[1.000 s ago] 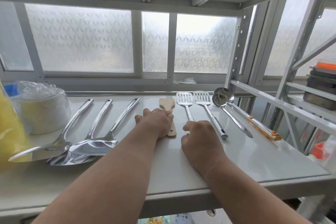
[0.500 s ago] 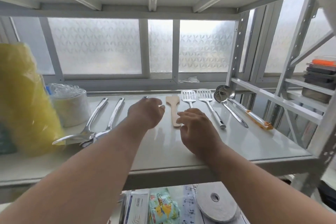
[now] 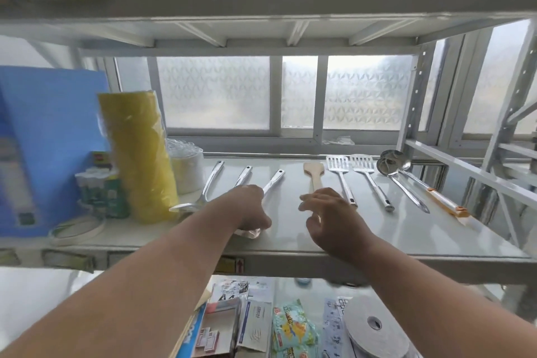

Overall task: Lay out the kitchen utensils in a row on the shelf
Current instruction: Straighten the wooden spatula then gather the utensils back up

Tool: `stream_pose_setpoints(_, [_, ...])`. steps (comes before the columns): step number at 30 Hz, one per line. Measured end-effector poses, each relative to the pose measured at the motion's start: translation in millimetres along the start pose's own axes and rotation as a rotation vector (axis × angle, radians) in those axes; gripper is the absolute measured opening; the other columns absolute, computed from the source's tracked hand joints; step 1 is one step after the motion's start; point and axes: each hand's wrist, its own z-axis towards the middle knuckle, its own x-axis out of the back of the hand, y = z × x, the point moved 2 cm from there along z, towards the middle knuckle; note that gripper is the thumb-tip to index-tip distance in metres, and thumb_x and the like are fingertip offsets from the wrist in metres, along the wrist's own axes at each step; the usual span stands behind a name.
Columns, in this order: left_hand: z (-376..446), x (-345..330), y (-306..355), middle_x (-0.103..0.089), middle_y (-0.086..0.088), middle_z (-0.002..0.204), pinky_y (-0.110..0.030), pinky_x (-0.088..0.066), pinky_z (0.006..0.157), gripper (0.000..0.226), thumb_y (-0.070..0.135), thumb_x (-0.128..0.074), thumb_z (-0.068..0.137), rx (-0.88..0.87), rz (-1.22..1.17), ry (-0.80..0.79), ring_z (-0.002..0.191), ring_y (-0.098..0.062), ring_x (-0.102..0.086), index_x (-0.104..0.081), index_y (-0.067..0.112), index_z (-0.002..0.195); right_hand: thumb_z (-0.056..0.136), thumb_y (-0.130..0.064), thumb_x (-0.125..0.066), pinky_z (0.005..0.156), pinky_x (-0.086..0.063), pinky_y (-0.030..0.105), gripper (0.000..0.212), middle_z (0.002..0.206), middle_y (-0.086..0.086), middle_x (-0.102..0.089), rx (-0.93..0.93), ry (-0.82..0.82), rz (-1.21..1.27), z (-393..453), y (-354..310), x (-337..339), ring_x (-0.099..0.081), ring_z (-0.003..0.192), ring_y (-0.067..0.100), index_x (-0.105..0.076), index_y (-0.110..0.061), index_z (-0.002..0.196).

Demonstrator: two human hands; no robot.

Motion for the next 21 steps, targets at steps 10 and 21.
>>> stream_pose_setpoints(10, [-56, 88, 6, -0.066, 0.004, 0.077, -0.032, -0.050, 0.066, 0.005, 0.025, -0.067, 0.084, -0.331, 0.244, 0.006, 0.074, -0.020, -0.065, -0.063, 0.025, 0.082, 0.089, -0.033, -0.063, 0.118, -0.028, 0.049, 0.075, 0.164, 0.002, -0.030, -0.127, -0.069, -0.227, 24, 7, 25, -0.025, 0.148, 0.028, -0.030, -0.031, 0.156])
stream_pose_setpoints(21, [32, 91, -5, -0.070, 0.009, 0.117, -0.046, -0.040, 0.110, 0.017, 0.043, -0.068, 0.096, -0.436, 0.444, 0.622, 0.125, -0.025, -0.060, -0.074, 0.036, 0.110, 0.097, -0.033, -0.064, 0.056, -0.036, 0.023, 0.016, 0.074, -0.003, -0.058, -0.204, -0.170, 0.032, -2, 5, 61, -0.053, 0.066, 0.013, -0.053, -0.024, 0.104])
